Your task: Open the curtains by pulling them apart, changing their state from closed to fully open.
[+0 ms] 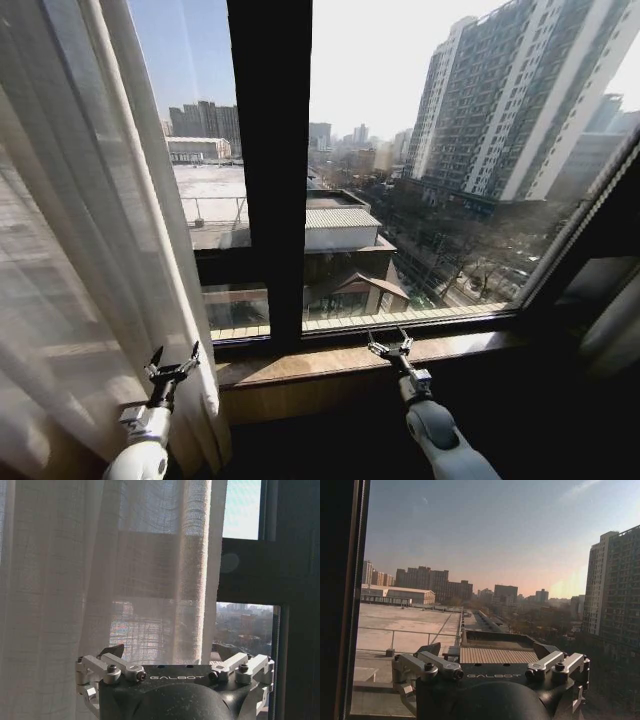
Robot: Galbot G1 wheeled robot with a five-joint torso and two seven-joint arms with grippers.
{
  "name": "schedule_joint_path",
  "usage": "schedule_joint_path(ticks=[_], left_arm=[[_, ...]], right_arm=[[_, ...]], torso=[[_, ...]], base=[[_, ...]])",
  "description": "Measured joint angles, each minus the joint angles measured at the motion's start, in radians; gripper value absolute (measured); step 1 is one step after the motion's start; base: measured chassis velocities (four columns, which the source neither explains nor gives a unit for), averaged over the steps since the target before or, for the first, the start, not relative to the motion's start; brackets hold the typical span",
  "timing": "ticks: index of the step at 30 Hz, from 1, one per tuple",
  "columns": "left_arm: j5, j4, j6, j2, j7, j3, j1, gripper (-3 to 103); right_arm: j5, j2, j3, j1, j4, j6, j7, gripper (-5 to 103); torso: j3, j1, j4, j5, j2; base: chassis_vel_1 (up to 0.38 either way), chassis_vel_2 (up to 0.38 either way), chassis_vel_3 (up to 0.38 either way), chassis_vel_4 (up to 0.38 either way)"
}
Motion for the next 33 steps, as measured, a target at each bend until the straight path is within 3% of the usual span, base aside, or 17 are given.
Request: schedule_joint_path(ticks=[10,33], left_arm=[[0.0,0.0,0.0,0.0,0.0,0.0,0.0,100],[0.0,0.0,0.0,0.0,0.0,0.0,0.0,100]], right_arm=[[0.0,0.0,0.0,0.0,0.0,0.0,0.0,100],[0.0,0.0,0.0,0.0,0.0,0.0,0.0,100]], torso=[[0.0,0.0,0.0001,-0.0017,0.0],[0.0,0.0,0.0001,-0.001,0.0]], base=[[-0.022,-0.033,0.013,0.038],[0.002,0.007,0.0,-0.004]])
